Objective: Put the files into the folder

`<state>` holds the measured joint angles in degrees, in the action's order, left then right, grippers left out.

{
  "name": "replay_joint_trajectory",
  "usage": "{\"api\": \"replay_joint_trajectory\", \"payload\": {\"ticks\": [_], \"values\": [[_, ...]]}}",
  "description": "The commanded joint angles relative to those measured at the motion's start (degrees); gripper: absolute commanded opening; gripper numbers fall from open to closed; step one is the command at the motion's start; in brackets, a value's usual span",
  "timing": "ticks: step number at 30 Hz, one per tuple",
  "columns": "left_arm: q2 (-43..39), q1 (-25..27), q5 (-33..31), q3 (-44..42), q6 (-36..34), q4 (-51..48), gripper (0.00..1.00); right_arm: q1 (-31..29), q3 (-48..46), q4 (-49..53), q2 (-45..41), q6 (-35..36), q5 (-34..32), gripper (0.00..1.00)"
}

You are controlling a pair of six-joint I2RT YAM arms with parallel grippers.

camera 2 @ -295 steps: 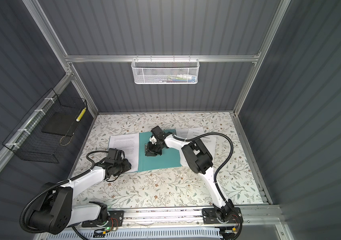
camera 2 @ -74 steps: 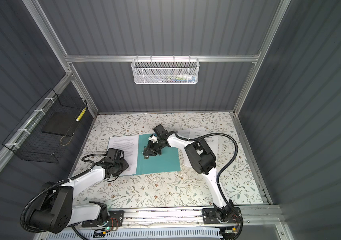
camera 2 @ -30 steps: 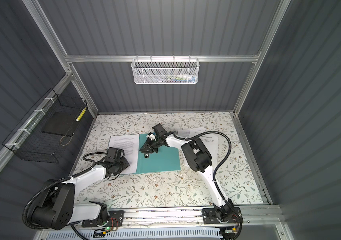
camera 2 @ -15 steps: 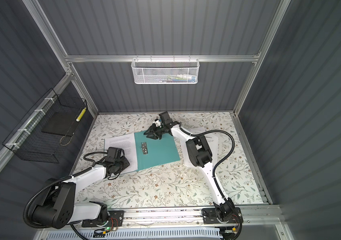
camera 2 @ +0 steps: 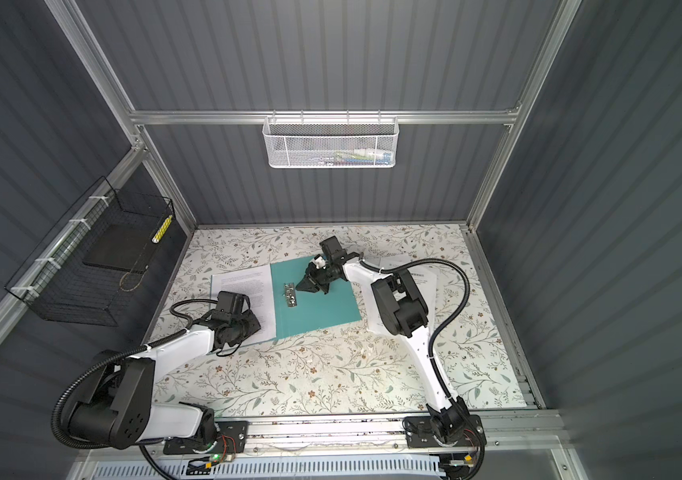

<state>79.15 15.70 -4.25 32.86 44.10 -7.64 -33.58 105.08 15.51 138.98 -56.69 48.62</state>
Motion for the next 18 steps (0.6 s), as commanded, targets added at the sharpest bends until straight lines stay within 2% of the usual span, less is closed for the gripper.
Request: {"api": "replay_joint_trajectory", "payload": {"ticks": [1,5,11,18], "values": [[2.04,0.12,2.31,-1.75,-0.85,-4.18,0.41,-2.46,-3.34,-2.78,-2.48,0.15,0.92,0.01],[2.18,0.12,2.67,-2.01,-0.72,-3.82,0.41,-4.14,-3.53,-4.45,-1.59,-1.04,1.73,0.0],[2.05,0.12,2.75,-2.32,-0.85,-3.57,0.41,-4.57,0.92,-4.01,0.86,-1.76,1.94,0.0],[2.93,0.09,3.1,-2.1,-1.19,-3.13,0.41,-1.84,16.5,1.95,7.49,-0.43,0.11,0.0]]}}
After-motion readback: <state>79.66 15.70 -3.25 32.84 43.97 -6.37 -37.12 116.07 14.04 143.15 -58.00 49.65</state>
